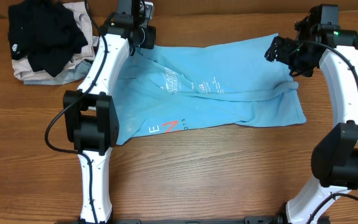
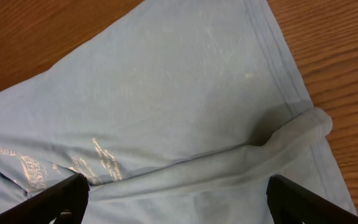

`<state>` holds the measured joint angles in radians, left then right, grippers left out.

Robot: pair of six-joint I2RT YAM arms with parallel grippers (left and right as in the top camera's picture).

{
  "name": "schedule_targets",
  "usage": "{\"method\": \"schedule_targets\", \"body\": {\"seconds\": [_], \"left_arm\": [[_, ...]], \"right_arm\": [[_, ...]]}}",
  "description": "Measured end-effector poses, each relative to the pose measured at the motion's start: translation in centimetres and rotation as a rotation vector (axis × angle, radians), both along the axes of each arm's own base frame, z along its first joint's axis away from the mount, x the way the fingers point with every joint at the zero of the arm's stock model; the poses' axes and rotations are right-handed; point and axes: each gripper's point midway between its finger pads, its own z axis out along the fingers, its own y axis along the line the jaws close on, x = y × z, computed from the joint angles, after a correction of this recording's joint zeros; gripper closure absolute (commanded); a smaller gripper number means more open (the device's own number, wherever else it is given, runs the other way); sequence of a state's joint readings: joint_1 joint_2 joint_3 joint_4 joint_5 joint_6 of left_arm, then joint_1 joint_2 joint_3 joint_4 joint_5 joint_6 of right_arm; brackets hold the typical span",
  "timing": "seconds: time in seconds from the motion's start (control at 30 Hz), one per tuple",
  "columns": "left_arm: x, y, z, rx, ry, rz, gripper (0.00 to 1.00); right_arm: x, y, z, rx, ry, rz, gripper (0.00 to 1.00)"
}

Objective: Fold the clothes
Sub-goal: 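Lower the left gripper onto the shirt's upper left edge and grasp it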

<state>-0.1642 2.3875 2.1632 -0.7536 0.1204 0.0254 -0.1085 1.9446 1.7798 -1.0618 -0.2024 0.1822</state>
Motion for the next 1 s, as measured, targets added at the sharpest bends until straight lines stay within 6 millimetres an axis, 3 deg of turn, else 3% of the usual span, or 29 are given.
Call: {"method": "schedule_targets", "body": {"seconds": [0.07,0.13,0.3,0.37,0.53,0.7,0.83,1.0], "left_arm": [[-2.9,0.5,-1.4,0.017,0.136,0.011,0.71],[-5.8,1.0,-2.7,0.03,0.269,0.029,0.5],[-11.4,1.9,-4.1,0.069,0.505,0.043,0.38],[-11.8,2.0,-4.2,0.074,0.521,0.038,0.38],[-10.7,1.8,-3.3,0.066,0.476,0.044,0.39],[-8.3,1.1,1.7,0.038,0.349,0.036,0.37],[-10.4,0.6,1.5,0.063,0.42,0.0,0.47],[-15.0,1.1,-2.3,0.118,0.616,-0.038,0.47]], "right_arm": [[-0.1,0.0,0.0,0.0,0.003,0.0,0.04],[-0.1,0.0,0.0,0.0,0.003,0.0,0.04],[0.0,0.0,0.0,0.001,0.0,0.0,0.04],[0.2,0.0,0.1,0.0,-0.007,0.0,0.04],[0.3,0.0,0.1,-0.001,-0.014,0.0,0.04],[0.3,0.0,0.1,-0.001,-0.014,0.0,0.03],[0.3,0.0,0.1,-0.001,-0.014,0.0,0.03],[0.2,0.0,0.1,-0.004,-0.01,0.008,0.03]]}}
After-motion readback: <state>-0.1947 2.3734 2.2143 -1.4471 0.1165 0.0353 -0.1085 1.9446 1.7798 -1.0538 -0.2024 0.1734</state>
